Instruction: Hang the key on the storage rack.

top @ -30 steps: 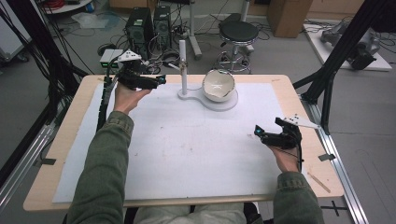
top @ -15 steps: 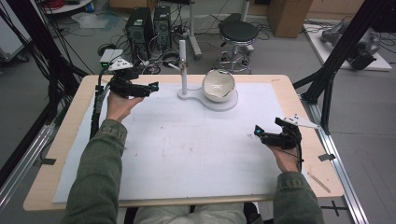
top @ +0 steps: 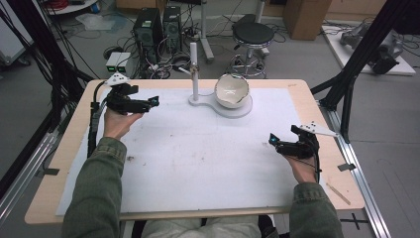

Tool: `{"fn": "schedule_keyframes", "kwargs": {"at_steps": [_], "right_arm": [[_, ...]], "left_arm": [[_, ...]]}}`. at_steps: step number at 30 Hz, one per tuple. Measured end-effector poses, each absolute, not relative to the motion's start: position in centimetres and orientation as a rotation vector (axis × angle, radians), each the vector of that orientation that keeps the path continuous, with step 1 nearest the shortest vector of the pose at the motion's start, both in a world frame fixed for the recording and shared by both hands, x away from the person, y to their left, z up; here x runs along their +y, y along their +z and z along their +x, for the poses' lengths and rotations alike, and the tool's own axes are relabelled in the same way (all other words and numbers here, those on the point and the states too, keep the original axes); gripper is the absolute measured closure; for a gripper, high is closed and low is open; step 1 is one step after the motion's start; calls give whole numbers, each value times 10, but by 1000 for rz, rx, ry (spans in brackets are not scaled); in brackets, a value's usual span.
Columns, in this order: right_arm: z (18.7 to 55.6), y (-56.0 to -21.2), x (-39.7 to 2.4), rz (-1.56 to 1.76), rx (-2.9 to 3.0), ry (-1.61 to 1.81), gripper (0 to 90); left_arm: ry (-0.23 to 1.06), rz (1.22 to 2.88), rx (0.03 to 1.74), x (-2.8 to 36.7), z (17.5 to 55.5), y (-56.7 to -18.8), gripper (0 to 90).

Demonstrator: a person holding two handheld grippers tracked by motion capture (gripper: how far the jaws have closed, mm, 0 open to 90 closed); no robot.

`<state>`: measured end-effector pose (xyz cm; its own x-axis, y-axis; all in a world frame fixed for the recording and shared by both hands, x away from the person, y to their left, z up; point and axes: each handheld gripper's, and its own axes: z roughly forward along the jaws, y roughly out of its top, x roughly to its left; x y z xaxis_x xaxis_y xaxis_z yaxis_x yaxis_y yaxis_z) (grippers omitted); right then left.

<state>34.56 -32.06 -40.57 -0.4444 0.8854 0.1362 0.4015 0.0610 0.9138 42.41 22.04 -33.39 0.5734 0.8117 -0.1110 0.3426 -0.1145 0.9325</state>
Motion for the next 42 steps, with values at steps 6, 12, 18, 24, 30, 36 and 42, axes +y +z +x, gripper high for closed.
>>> {"fn": "schedule_keyframes", "kwargs": {"at_steps": [6,12,18,24,30,36,42], "right_arm": [[346,-406,-320,1275,1886,1366,5],[346,-406,-321,1270,1882,1367,5],[346,-406,-320,1278,1885,1364,5],[345,-406,-319,1279,1883,1366,5],[346,-407,-319,1275,1885,1366,5],[347,-407,-318,1269,1892,1362,5],[347,-407,-318,1271,1890,1363,5]], "left_arm": [[527,1681,981,229,414,-338,28],[528,1666,1020,242,406,-348,28],[542,1651,1057,254,398,-355,16],[544,1642,1074,264,388,-359,16],[547,1619,1106,277,376,-367,16],[566,1589,1147,290,367,-374,16],[585,1573,1165,296,358,-380,16]]}}
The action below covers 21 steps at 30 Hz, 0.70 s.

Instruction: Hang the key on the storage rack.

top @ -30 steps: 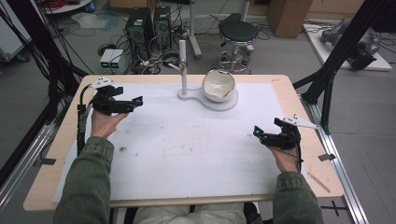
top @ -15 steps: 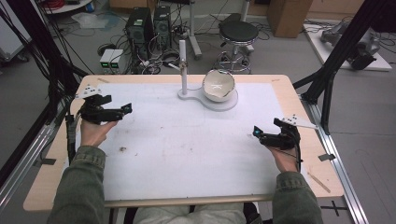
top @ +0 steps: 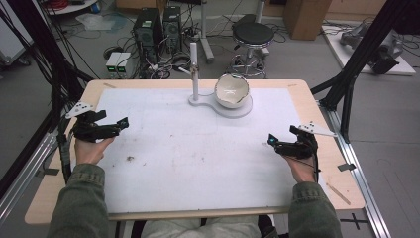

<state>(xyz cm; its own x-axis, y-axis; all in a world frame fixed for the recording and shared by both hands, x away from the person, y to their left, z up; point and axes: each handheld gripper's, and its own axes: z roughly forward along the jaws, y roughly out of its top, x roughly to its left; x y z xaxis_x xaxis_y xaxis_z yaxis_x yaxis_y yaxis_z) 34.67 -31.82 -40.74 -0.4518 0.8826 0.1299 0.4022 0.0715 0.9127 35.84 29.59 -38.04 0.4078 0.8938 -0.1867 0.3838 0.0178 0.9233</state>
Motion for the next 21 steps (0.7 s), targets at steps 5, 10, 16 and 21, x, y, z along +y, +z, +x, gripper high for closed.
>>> {"fn": "schedule_keyframes", "kwargs": {"at_steps": [5,10,16,21], "right_arm": [[347,-407,-318,1274,1892,1360,5],[347,-408,-318,1276,1890,1357,5],[347,-408,-317,1273,1891,1359,5],[347,-408,-317,1270,1886,1364,5]], "left_arm": [[614,1539,1184,304,351,-388,16],[650,1486,1213,315,343,-393,16],[687,1426,1246,327,333,-398,16],[732,1378,1281,339,318,-404,16]]}}
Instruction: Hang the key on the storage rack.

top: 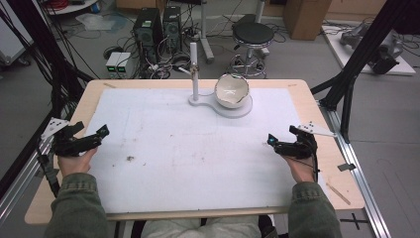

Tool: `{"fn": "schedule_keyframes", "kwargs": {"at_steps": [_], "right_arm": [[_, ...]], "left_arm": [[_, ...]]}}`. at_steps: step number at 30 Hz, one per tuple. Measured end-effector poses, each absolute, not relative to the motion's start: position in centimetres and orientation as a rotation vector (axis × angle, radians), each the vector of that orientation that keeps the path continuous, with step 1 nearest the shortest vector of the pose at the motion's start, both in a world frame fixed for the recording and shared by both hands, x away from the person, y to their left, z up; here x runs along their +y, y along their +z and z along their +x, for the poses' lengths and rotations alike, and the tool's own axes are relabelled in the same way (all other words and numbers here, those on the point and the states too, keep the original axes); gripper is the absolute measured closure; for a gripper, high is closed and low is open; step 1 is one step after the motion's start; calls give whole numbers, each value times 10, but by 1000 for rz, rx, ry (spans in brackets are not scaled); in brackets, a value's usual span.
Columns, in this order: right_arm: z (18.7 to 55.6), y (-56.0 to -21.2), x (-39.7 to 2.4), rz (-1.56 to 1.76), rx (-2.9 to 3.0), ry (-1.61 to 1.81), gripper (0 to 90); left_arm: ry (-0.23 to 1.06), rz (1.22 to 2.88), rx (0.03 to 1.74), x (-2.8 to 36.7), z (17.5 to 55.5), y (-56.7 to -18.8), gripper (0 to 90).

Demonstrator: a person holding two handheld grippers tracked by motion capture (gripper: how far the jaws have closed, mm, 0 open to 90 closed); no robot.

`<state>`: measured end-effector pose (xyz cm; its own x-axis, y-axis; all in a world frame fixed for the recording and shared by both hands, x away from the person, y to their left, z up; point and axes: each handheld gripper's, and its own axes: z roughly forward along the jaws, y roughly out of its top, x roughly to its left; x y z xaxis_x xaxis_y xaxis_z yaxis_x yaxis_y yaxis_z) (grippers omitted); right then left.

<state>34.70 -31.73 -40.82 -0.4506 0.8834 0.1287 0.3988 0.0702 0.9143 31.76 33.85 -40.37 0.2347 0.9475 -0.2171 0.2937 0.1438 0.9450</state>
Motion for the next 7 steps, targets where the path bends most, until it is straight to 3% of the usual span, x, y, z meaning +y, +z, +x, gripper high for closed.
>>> {"fn": "schedule_keyframes", "kwargs": {"at_steps": [7], "right_arm": [[348,-409,-314,1270,1901,1364,5]], "left_arm": [[798,1299,1272,344,305,-403,16]]}}
